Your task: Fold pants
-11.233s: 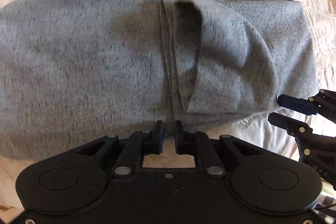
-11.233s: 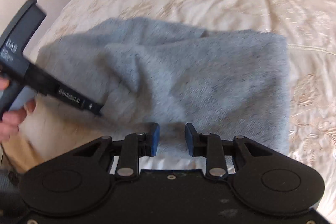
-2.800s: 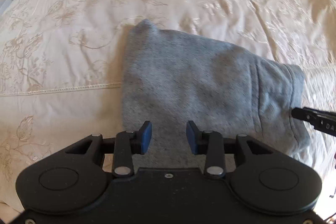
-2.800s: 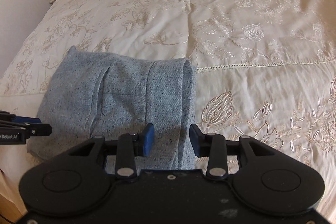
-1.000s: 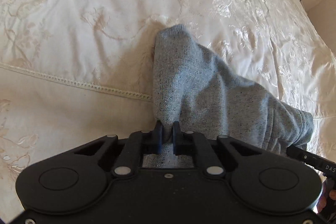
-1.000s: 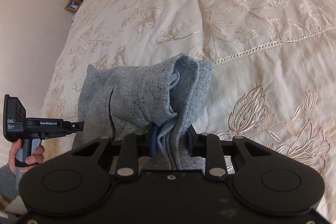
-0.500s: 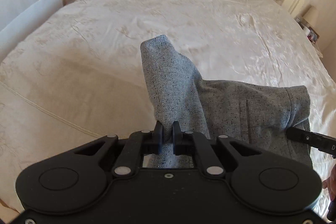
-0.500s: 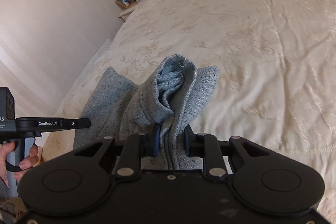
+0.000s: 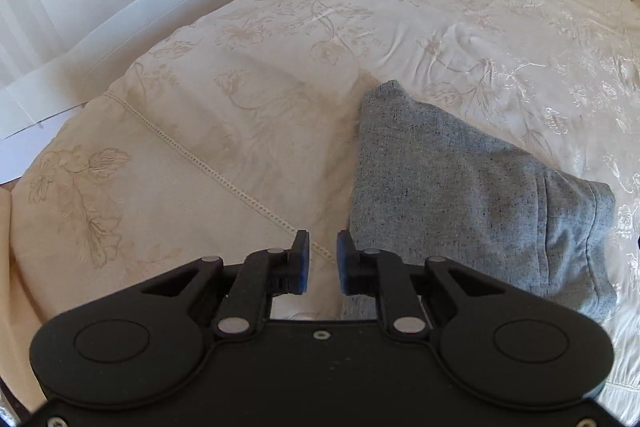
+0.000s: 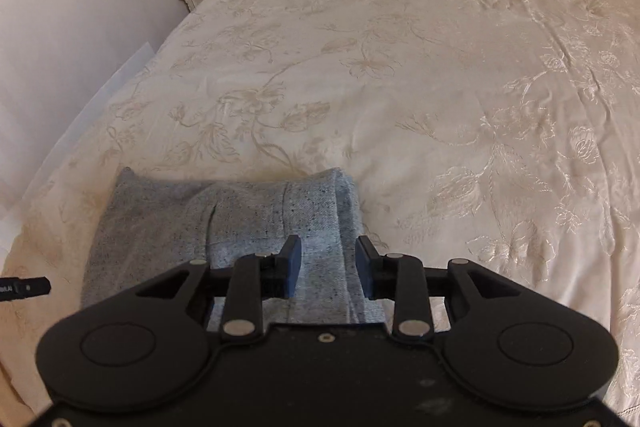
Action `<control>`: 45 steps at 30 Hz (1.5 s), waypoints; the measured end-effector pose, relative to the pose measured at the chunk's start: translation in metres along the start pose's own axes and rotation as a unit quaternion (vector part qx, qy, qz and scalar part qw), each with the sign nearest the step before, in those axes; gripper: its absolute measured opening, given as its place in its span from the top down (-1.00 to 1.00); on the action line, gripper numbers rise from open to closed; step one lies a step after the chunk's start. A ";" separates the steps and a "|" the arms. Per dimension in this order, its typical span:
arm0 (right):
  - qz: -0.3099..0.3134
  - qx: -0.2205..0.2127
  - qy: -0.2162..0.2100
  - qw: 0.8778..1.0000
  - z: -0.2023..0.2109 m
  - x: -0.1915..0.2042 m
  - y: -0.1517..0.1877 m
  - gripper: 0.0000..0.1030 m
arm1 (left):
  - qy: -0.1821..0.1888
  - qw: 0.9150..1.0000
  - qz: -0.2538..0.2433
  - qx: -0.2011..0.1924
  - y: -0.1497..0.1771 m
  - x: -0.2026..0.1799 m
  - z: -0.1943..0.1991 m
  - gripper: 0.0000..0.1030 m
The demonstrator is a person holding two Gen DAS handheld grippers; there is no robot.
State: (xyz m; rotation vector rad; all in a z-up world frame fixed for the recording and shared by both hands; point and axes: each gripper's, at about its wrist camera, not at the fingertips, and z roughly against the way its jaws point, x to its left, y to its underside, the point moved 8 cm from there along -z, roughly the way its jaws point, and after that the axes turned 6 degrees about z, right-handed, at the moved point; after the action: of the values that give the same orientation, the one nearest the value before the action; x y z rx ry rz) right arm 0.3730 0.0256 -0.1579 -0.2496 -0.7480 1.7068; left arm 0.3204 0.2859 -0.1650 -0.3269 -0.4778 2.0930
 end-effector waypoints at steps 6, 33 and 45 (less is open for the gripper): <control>0.055 -0.022 -0.018 0.998 0.046 0.024 0.010 0.36 | -0.005 1.000 -0.003 -0.004 0.021 -0.013 0.034 0.54; 0.072 -0.073 -0.033 0.994 0.187 0.060 0.043 0.36 | 0.024 0.998 -0.050 -0.026 0.085 -0.072 0.140 0.33; 0.067 -0.068 -0.030 0.995 0.195 0.061 0.051 0.36 | 0.029 0.998 -0.047 -0.031 0.088 -0.069 0.148 0.33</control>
State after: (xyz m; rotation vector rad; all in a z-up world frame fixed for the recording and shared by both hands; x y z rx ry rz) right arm 0.2108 0.0106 -0.0244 -0.3513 -0.9114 1.7971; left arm 0.2317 0.1538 -0.0707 -0.3931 -0.5153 1.9740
